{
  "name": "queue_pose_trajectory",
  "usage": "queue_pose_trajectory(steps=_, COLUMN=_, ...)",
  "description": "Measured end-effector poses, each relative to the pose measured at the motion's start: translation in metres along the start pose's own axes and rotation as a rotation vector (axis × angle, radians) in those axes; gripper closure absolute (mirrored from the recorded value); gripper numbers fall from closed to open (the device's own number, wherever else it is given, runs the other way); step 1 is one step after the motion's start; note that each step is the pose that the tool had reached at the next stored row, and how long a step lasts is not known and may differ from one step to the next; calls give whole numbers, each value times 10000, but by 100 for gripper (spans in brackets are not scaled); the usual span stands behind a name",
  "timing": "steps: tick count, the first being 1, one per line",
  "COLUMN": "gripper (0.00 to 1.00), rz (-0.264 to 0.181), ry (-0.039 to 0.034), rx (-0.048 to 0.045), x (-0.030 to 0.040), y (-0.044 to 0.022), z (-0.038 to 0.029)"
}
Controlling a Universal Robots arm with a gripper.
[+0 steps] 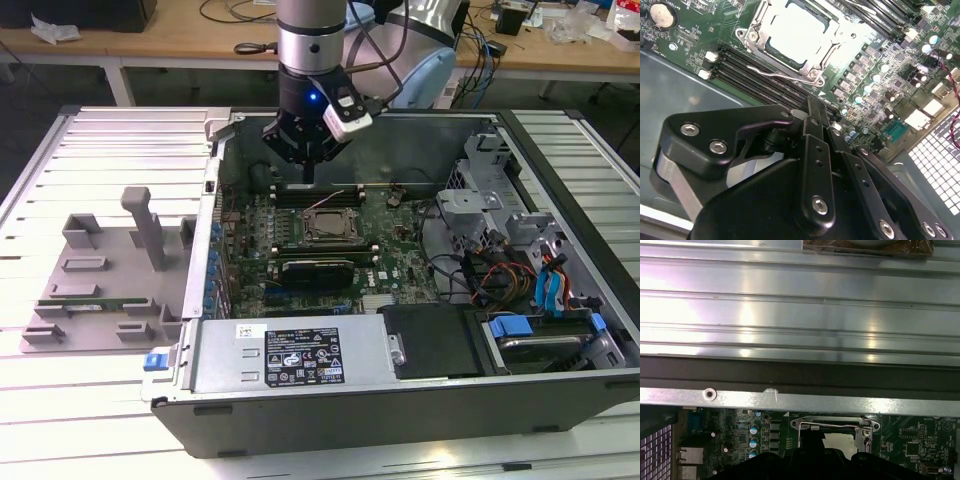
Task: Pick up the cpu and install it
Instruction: 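Install the first cpu locking lever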
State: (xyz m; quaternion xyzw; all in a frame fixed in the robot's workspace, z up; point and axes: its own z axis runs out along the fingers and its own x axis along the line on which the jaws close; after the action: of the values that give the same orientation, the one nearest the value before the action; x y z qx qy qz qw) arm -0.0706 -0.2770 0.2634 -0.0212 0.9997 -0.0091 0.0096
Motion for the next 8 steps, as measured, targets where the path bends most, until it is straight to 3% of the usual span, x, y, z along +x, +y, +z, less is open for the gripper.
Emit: queue_pose_trajectory(steps=8, gripper=89, rz=1, ry=0, rx=0, x=-17, y=-1, z=3)
